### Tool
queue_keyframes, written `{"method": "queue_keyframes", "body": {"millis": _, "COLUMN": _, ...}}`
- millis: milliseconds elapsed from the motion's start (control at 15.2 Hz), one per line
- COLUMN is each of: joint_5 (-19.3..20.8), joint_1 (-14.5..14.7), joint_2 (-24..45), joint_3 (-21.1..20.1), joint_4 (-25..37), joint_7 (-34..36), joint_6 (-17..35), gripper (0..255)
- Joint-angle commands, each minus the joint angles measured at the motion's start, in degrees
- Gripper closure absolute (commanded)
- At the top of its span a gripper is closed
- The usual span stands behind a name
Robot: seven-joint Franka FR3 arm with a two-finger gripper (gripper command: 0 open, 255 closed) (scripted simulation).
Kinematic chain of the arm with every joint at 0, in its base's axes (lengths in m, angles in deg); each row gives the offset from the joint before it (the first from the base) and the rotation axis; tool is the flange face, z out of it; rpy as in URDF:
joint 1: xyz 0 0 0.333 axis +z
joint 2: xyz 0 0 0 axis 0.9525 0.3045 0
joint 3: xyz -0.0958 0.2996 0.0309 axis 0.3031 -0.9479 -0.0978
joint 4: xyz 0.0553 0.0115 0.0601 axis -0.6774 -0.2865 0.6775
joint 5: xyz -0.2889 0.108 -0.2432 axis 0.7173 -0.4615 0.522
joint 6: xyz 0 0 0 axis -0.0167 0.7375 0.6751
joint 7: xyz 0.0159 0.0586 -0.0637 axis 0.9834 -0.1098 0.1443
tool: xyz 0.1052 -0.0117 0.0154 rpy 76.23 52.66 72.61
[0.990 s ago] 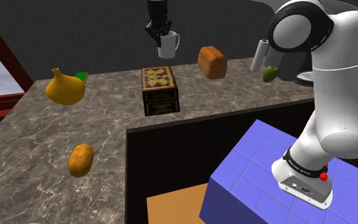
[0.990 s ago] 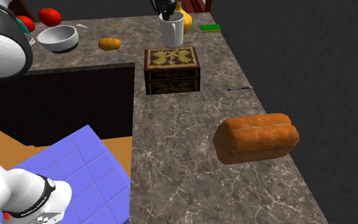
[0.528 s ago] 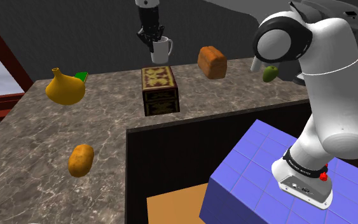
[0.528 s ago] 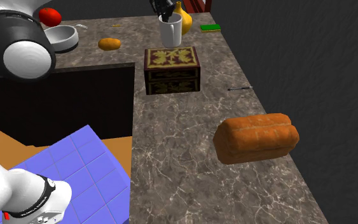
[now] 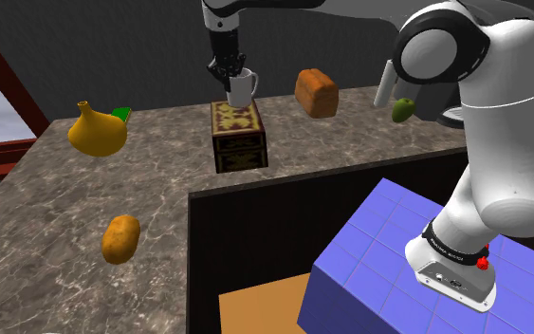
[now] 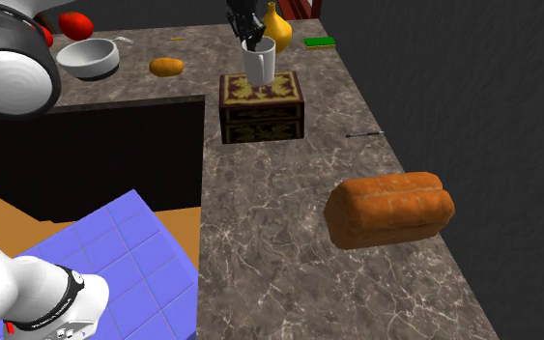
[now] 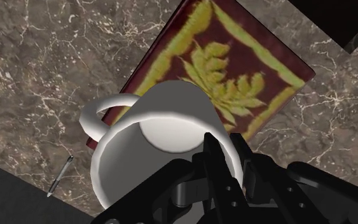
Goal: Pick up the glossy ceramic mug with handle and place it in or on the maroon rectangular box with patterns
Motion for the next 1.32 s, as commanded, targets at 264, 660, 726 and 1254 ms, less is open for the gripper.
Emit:
{"method": "queue_keyframes", "body": {"millis": 264, "joint_5": 0.0, "joint_1": -0.1, "joint_2": -1.0, "joint_3": 0.0, "joint_4": -6.3, "joint_7": 0.2, "joint_6": 5.4, "gripper": 255}}
{"method": "queue_keyframes", "body": {"millis": 660, "joint_5": 0.0, "joint_1": -0.1, "joint_2": -1.0, "joint_3": 0.0, "joint_4": -6.3, "joint_7": 0.2, "joint_6": 5.4, "gripper": 255}}
{"method": "queue_keyframes", "body": {"millis": 726, "joint_5": 0.0, "joint_1": -0.1, "joint_2": -1.0, "joint_3": 0.0, "joint_4": -6.3, "joint_7": 0.2, "joint_6": 5.4, "gripper": 255}}
{"method": "queue_keyframes", "body": {"millis": 1254, "joint_5": 0.0, "joint_1": 0.0, "joint_2": -0.7, "joint_3": 0.0, "joint_4": -3.9, "joint_7": 0.1, "joint_6": 3.3, "gripper": 0}}
